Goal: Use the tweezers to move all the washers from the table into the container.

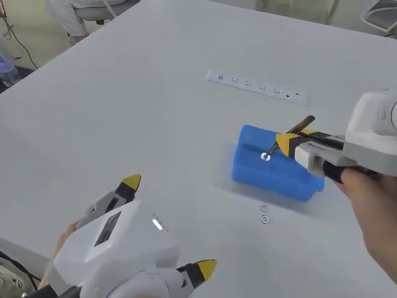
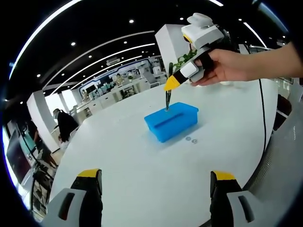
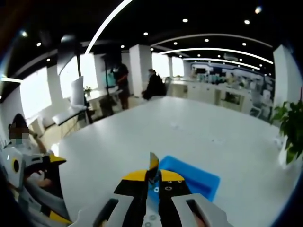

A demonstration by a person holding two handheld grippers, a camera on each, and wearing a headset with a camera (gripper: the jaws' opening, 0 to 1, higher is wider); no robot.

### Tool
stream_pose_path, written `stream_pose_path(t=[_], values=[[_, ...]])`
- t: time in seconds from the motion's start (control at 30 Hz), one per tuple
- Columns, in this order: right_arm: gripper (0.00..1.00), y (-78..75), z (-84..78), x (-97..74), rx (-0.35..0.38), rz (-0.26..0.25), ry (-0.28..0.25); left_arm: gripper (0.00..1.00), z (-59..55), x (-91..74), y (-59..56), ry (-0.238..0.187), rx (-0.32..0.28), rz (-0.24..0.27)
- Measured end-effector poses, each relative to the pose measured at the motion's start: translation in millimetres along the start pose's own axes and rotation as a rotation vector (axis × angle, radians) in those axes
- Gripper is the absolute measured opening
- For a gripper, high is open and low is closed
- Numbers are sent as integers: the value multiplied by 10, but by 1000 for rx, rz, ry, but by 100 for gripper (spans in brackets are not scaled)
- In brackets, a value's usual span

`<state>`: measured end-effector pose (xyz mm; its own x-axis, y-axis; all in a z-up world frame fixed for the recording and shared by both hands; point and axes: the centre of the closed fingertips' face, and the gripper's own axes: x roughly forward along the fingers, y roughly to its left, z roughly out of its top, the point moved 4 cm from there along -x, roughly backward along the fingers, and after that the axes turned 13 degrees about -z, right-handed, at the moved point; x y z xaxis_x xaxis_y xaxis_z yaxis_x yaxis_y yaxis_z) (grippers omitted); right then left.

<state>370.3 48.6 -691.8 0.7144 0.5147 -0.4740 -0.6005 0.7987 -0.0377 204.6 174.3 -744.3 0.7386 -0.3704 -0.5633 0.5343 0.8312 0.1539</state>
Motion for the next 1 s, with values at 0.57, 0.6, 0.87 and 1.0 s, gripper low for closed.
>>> stream_pose_path(t=[0.57, 0.6, 0.87, 1.0], values=[[5, -191, -186, 302, -50, -40, 38, 96, -32, 15, -1, 19, -3, -3], [5, -196, -195, 307, -51, -41, 39, 96, -34, 16, -1, 20, -3, -3], [5, -195, -419, 452, -42, -42, 100, 96, -54, 22, -5, 33, 1, -5], [5, -171, -506, 530, -49, -38, 123, 96, -62, 22, -5, 36, 0, -4]])
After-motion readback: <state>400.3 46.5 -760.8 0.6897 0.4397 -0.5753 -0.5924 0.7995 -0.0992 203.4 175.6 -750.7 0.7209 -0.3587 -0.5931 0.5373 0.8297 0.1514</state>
